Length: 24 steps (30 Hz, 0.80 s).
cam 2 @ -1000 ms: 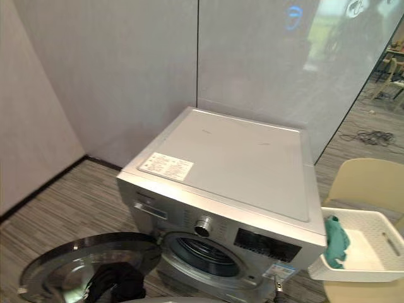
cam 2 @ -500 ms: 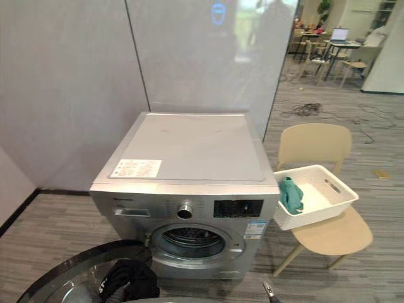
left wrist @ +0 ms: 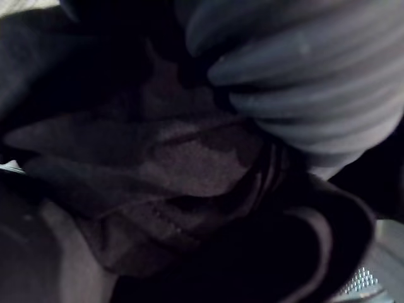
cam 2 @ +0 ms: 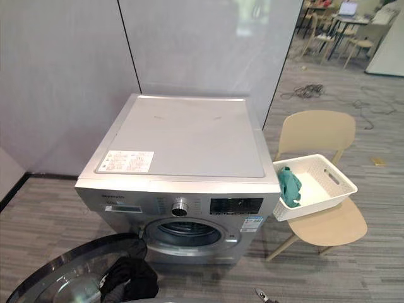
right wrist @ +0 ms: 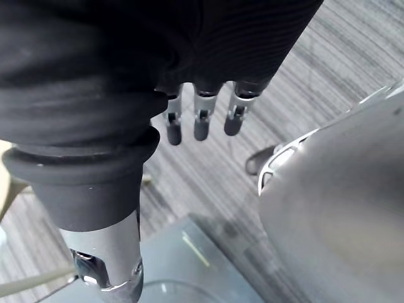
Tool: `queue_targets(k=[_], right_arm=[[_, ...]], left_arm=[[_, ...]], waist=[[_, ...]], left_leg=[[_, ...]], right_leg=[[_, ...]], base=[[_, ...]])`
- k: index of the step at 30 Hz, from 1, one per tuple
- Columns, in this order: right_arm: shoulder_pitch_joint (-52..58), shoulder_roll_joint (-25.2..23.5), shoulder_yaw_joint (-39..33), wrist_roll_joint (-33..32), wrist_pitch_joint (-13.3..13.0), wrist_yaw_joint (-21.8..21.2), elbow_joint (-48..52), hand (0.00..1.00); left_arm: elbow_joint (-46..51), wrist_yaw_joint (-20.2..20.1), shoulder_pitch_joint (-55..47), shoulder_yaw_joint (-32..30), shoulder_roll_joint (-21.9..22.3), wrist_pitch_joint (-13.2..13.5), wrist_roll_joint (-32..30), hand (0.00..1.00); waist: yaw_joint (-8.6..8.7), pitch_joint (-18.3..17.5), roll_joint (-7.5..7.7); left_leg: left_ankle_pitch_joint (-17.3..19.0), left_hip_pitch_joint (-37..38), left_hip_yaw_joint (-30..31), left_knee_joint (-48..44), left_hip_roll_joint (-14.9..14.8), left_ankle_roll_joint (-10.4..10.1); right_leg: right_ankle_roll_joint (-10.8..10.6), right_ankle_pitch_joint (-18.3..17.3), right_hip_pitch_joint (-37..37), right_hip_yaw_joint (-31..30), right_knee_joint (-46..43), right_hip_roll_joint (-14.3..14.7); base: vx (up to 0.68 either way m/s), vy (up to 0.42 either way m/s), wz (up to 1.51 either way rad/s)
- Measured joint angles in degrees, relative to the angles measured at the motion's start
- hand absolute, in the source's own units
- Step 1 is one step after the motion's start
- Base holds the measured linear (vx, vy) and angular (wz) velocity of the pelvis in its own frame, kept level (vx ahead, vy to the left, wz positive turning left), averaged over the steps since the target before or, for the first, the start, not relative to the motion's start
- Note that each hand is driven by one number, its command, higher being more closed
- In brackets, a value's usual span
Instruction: Pick up the laundry basket with both hands and put the clothes into the washing machine.
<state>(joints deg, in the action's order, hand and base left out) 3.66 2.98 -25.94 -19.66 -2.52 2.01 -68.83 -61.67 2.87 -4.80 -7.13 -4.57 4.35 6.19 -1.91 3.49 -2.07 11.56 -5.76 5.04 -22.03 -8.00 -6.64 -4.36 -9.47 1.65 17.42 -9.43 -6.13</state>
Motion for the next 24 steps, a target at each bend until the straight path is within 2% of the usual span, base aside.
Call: queue_targets(k=[2,3,4,5,6,7,8,10,11,13,15,16,20,21,22,24], right_arm=[[-1.77,0.60,0.03,0.02,-0.51,0.16,0.06,0.00],[-2.69,1.43,0.58,0.02,-0.97,0.39,0.07,0.00],[-3.92,1.98,2.16,0.00,-1.07,0.61,0.53,0.00],[-4.32,2.01,3.09,-0.02,-1.13,0.64,1.16,0.00],[-4.82,2.02,6.25,-0.01,-1.27,0.82,4.06,0.00],[-5.75,2.00,7.56,-0.03,-1.39,0.87,5.42,0.00],[-7.44,1.82,10.36,-0.04,-1.64,1.20,7.81,0.00],[-9.93,1.22,14.13,-0.42,-2.20,1.44,12.28,0.00],[-10.91,0.75,15.35,-0.72,-2.86,1.58,14.33,0.00],[-12.84,0.12,17.07,-2.05,-3.43,1.70,16.52,0.00],[-13.65,0.18,17.99,-4.46,-3.68,1.88,18.73,0.00],[-14.46,-0.30,18.12,-5.10,-4.31,2.04,20.25,0.00],[-17.06,-0.21,18.76,-6.96,-5.22,3.25,22.75,0.00],[-17.43,-0.11,18.86,-7.37,-5.64,3.33,23.12,0.00],[-17.50,-0.04,18.85,-7.57,-6.15,3.66,23.23,0.00],[-18.14,-0.06,18.85,-8.04,-6.25,4.36,24.30,0.00]], left_arm=[[6.06,0.04,-0.22,6.02,0.06,0.03,-0.02,1.00],[11.93,-0.17,-1.26,11.05,-0.08,0.11,0.03,1.00],[17.67,-0.48,-2.52,15.42,-0.04,0.20,0.58,1.00],[20.62,-0.82,-3.14,17.11,-0.05,0.25,0.99,1.00],[27.57,-1.93,-4.03,20.69,-0.07,0.41,1.80,1.00],[30.18,-2.34,-4.08,21.87,-0.04,0.48,2.19,1.00],[35.34,-3.19,-3.51,24.22,-0.40,0.66,2.49,1.00],[43.12,-4.17,-1.35,28.50,-0.87,0.97,4.17,1.00],[47.17,-4.29,0.83,32.02,-1.49,1.26,5.56,1.00],[50.07,-4.82,5.91,37.32,-1.19,1.39,6.59,1.00],[50.62,-5.48,10.81,42.96,0.15,1.32,6.83,1.00],[50.59,-5.52,13.73,45.41,0.77,1.21,7.21,1.00],[49.93,-4.80,18.75,48.21,2.77,0.46,8.43,1.00],[48.59,-3.77,20.66,48.02,3.61,0.43,8.41,1.00],[45.97,-2.28,23.60,47.19,4.68,0.39,8.12,1.00],[41.62,-0.77,28.26,42.85,6.32,0.18,7.44,1.00]], waist=[[-0.30,3.07,-0.53],[-0.54,4.47,-1.78],[-0.60,4.97,-2.05],[-0.56,5.33,-2.05],[-0.54,6.44,-2.46],[-0.59,7.66,-1.85],[-0.74,9.81,-1.90],[-0.56,12.72,-0.81],[-0.58,14.02,-0.12],[-0.67,16.84,-0.16],[-0.59,18.16,0.03],[-0.65,19.65,1.02],[-0.88,21.11,2.05],[-1.50,21.17,2.07],[-2.25,21.19,2.11],[-2.04,21.51,2.70]], left_leg=[[-0.06,-2.97,1.85,-6.67,0.46,0.01],[-0.20,-5.03,3.96,-9.50,1.25,-0.22],[-0.81,-6.53,5.00,-10.08,2.41,-1.22],[-1.02,-6.84,5.06,-9.90,2.79,-1.59],[-1.02,-7.98,4.47,-9.85,2.86,-1.62],[-1.01,-8.35,3.84,-10.04,2.69,-1.61],[-0.96,-9.52,1.90,-11.23,2.12,-1.61],[-0.35,-14.89,1.24,-16.83,1.85,-1.13],[1.67,-18.62,1.18,-20.98,1.51,-1.34],[5.96,-23.37,1.83,-26.85,0.63,-1.10],[11.68,-27.36,2.06,-29.40,-0.01,-1.53],[13.04,-30.11,1.81,-31.75,0.13,-1.97],[13.73,-38.03,1.82,-36.82,-0.25,-1.32],[13.71,-39.98,1.69,-37.67,-0.96,-1.33],[13.71,-41.76,1.61,-38.66,-1.63,-1.34],[13.68,-44.49,1.49,-39.83,-2.16,-1.40]], right_leg=[[0.36,-0.94,-0.58,-0.38,-2.56,-0.05],[0.62,-2.04,-2.53,-0.93,-5.47,-0.48],[0.59,-2.79,-5.45,-1.89,-9.13,-1.68],[0.73,-3.20,-7.07,-2.46,-11.01,-2.21],[1.18,-3.59,-11.10,-4.39,-15.25,-2.58],[1.49,-3.77,-12.59,-5.19,-16.90,-2.66],[1.91,-4.15,-15.82,-6.94,-20.77,-2.65],[2.47,-5.43,-22.25,-8.51,-27.57,-2.77],[2.56,-8.46,-25.48,-9.11,-30.76,-2.78],[2.77,-11.51,-30.68,-9.36,-37.73,-2.85],[2.72,-13.52,-36.68,-9.48,-44.06,-3.00],[2.42,-14.17,-40.09,-9.91,-47.29,-3.08],[2.17,-13.93,-48.07,-11.18,-51.01,-2.51],[2.46,-13.24,-50.09,-11.41,-51.23,-1.81],[2.68,-12.72,-51.98,-11.57,-51.51,-1.04],[2.78,-12.06,-55.01,-12.28,-52.19,-0.26]], base=[[-0.03,-0.023,0.00],[-0.06,-0.002,-0.15],[-0.04,0.009,-0.19],[0.00,-0.012,-0.32],[-0.01,-0.017,-0.35],[-0.07,-0.018,-0.55],[-0.14,-0.008,-0.46],[-0.19,-0.018,-0.29],[-0.21,-0.006,-0.08],[-0.23,0.007,0.02],[-0.19,0.003,0.08],[-0.26,0.004,-0.06],[-0.16,0.017,-0.13],[-0.08,0.012,-0.30],[-0.08,0.008,-0.32],[-0.07,0.008,-0.31]])
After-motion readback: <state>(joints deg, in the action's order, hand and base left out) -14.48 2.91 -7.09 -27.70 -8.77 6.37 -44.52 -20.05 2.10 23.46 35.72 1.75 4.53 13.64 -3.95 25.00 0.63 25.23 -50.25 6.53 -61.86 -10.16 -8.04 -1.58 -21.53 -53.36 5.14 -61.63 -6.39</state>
